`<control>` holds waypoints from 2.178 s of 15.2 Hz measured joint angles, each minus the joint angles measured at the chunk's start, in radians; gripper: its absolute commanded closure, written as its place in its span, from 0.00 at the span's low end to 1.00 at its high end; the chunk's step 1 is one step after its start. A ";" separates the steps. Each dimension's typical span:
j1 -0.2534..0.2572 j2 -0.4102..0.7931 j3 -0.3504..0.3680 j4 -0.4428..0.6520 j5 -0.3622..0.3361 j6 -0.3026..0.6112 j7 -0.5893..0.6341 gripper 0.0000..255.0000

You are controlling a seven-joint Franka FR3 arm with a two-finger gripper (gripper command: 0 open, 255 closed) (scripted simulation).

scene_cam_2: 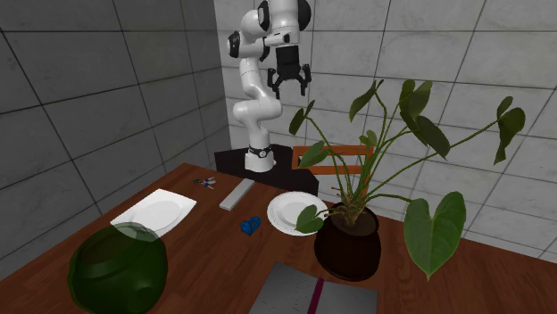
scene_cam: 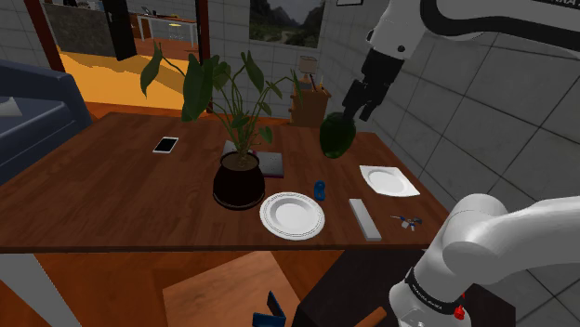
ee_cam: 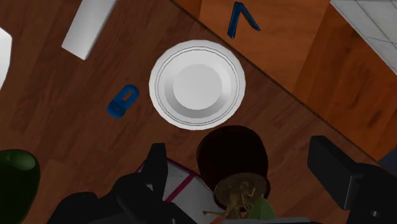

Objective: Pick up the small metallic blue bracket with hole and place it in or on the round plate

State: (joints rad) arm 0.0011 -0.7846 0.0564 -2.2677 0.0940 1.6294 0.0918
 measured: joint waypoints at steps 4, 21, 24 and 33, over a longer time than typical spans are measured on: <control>-0.012 0.017 -0.024 -0.043 -0.006 0.057 -0.020 0.00; -0.086 0.332 -0.226 -0.265 0.000 0.569 -0.203 0.00; -0.085 0.421 -0.260 -0.271 0.028 0.658 -0.243 0.00; -0.074 0.768 -0.363 -0.180 0.233 0.863 -0.461 0.00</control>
State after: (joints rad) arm -0.0733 -0.0171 -0.3068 -2.4473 0.3270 2.4928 -0.3691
